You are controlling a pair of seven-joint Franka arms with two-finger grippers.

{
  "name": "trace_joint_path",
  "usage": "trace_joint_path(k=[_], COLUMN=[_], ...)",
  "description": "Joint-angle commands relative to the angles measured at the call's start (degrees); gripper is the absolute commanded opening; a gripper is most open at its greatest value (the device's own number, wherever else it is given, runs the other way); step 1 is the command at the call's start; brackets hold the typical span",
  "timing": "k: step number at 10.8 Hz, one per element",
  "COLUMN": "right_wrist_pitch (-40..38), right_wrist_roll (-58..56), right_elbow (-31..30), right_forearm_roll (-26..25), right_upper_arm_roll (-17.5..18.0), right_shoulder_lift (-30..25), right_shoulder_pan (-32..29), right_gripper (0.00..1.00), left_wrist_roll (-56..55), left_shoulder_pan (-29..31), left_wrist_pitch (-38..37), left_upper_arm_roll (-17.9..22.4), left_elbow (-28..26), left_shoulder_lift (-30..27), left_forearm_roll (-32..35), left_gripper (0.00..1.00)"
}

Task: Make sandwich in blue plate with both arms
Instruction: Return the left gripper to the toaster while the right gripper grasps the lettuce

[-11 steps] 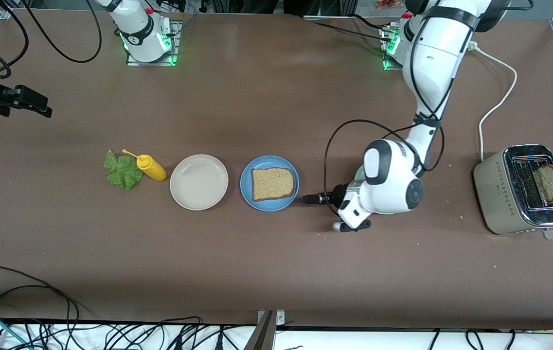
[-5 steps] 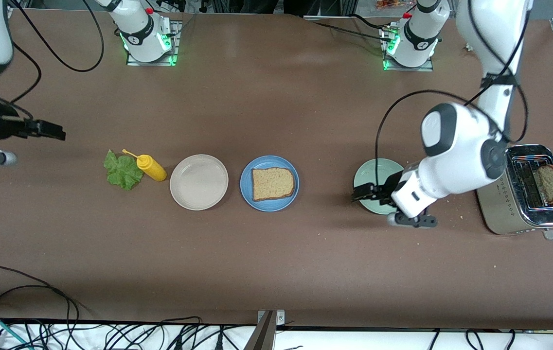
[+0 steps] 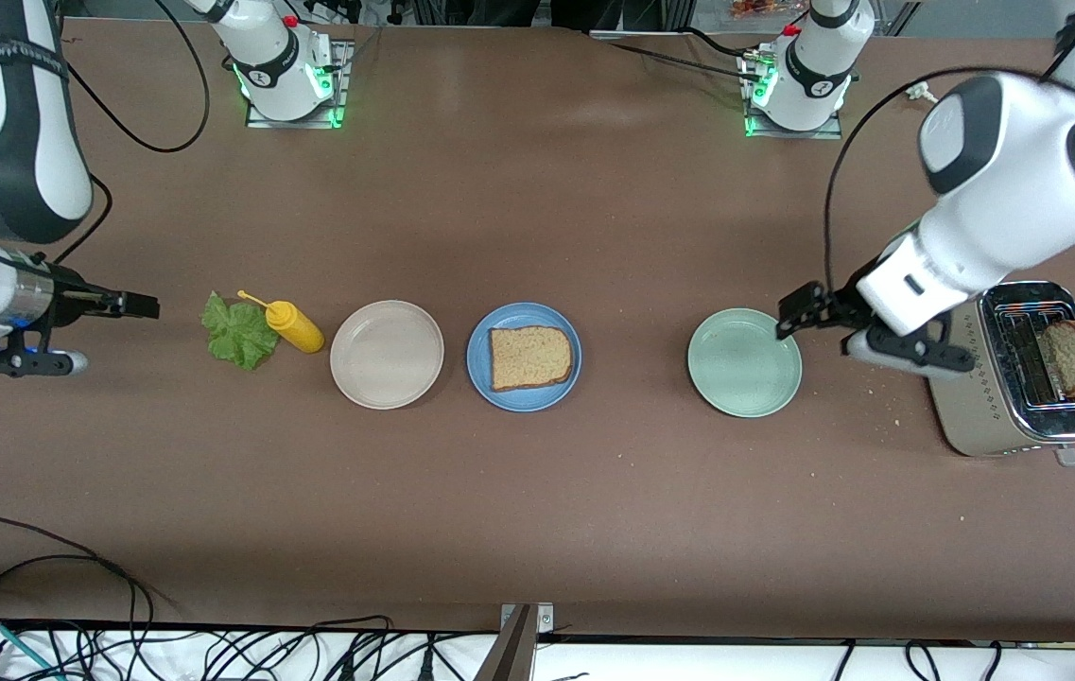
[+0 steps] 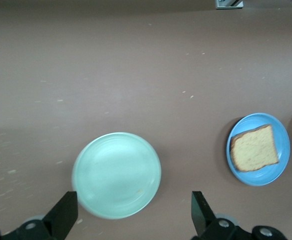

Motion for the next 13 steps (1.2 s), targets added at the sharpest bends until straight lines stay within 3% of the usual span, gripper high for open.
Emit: trace_joint_path(k=[1, 6, 9, 10, 11, 13], right_wrist_pitch=[4.0, 11.0, 22.2, 23.4, 23.4, 23.2], right_wrist_roll=[-2.6, -6.1, -6.1, -6.1, -6.2, -6.2], right_elbow=[-0.1, -1.6, -11.4, -12.4, -12.4, -12.2], right_forearm_roll=[-0.6, 0.9, 2.5, 2.5, 2.5, 2.5], right_upper_arm_roll=[0.2, 0.3, 0.7, 0.7, 0.8, 0.8], right_shoulder_lift=[4.7, 13.3, 14.1, 14.3, 14.4, 15.9], right_shoulder_pan=[-1.2, -2.2, -2.2, -2.1, -2.0, -1.9], right_gripper=[1.0, 0.99, 0.91, 0.82, 0.49, 0.3], left_wrist_roll=[1.0, 0.9, 0.8, 0.8, 0.8, 0.8], left_shoulder_pan=[4.4, 9.8, 11.5, 11.5, 11.3, 11.1], left_wrist_pitch=[-6.6, -20.1, -23.3, -23.7, -24.0, -25.8], left_upper_arm_roll=[-1.7, -1.6, -1.6, -1.5, -1.3, -1.2], left_elbow=[-3.7, -3.3, -3.1, -2.9, -2.5, -0.1], left_shoulder_lift=[-9.3, -16.3, -17.2, -16.9, -16.5, -14.5], left_forearm_roll=[8.7, 13.3, 13.9, 13.8, 13.8, 13.8], left_gripper=[1.0, 1.0, 1.0, 1.0, 1.0, 1.0])
